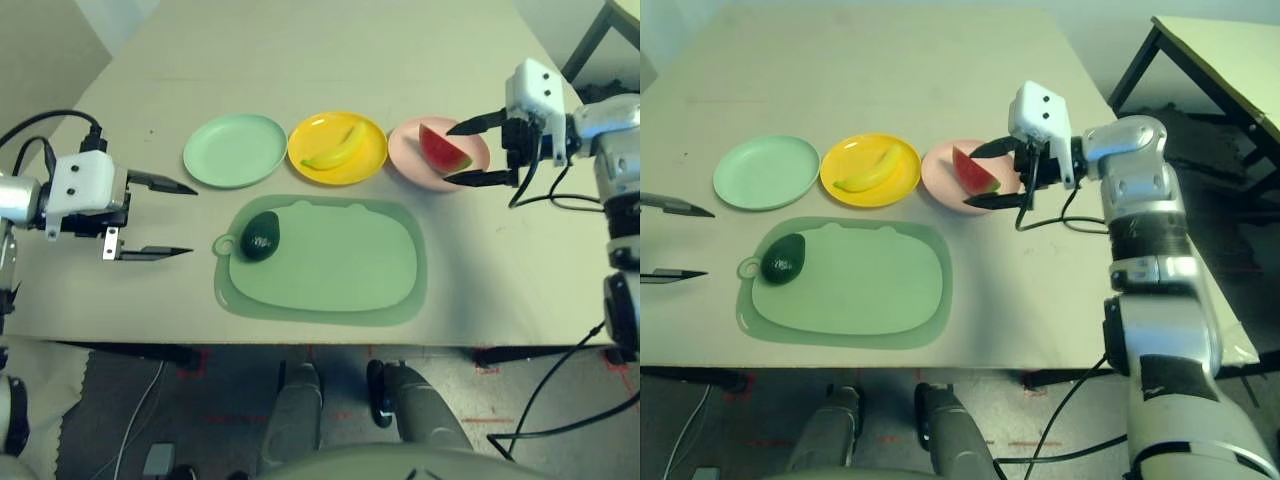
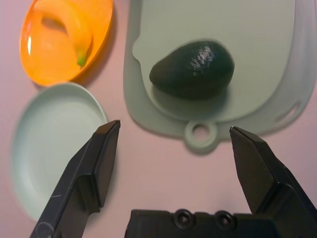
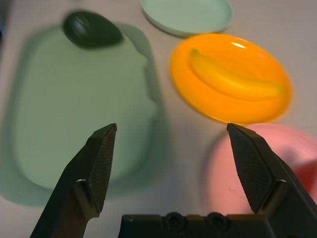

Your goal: Place the fruits into color-matched plates.

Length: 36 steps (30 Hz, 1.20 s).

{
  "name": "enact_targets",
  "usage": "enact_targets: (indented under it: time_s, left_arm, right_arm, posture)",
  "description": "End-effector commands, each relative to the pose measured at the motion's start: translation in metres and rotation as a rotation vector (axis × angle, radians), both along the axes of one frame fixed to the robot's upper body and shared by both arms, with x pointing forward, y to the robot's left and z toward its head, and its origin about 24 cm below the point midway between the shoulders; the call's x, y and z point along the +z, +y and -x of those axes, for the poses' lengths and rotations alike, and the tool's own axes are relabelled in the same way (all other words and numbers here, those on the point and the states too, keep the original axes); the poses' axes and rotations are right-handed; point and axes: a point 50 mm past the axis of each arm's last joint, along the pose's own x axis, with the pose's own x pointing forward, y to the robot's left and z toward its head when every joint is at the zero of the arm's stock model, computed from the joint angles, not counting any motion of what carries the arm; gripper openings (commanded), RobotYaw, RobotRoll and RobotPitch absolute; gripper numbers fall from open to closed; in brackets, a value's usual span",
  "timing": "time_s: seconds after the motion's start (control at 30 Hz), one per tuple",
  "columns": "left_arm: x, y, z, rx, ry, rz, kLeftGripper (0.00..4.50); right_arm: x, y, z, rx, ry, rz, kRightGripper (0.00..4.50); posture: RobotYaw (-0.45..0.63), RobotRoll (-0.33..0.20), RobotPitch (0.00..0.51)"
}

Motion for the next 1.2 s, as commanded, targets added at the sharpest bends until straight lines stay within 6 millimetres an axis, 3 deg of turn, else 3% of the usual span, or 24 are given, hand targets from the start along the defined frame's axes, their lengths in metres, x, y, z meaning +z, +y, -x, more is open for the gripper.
enact_targets:
  time_s: [0.03, 0.23, 0.37, 0.7, 1.2]
  left_arm:
    - [-0.006, -0.001, -0.005, -0.078, -0.042, -0.097, 4.5]
    - [-0.002, -0.013, -0.019, -0.181, -0.157, -0.14, 4.5]
    - [-0.001, -0.022, -0.024, -0.252, -0.198, -0.17, 4.5]
    - [-0.009, -0.044, -0.032, -0.369, -0.085, -0.247, 4.5]
    - [-0.001, -0.07, -0.05, -0.452, -0.048, -0.346, 4.5]
  right_arm:
    - [-0.014, 0.009, 0.015, 0.024, 0.042, -0.18, 4.47]
    - [-0.059, 0.014, 0.032, 0.097, 0.122, -0.219, 4.47]
    - [-0.075, 0.018, 0.038, 0.125, 0.159, -0.216, 4.47]
    - [-0.081, 0.032, 0.042, 0.175, 0.169, -0.217, 4.47]
    - [-0.084, 0.041, 0.061, 0.187, 0.181, -0.27, 4.47]
  posture:
    - [-0.02, 0.0, 0.175]
    - [-0.02, 0.0, 0.166]
    - [-0.01, 0.0, 0.161]
    - [-0.01, 0.0, 0.15]
    - [-0.08, 0.0, 0.148]
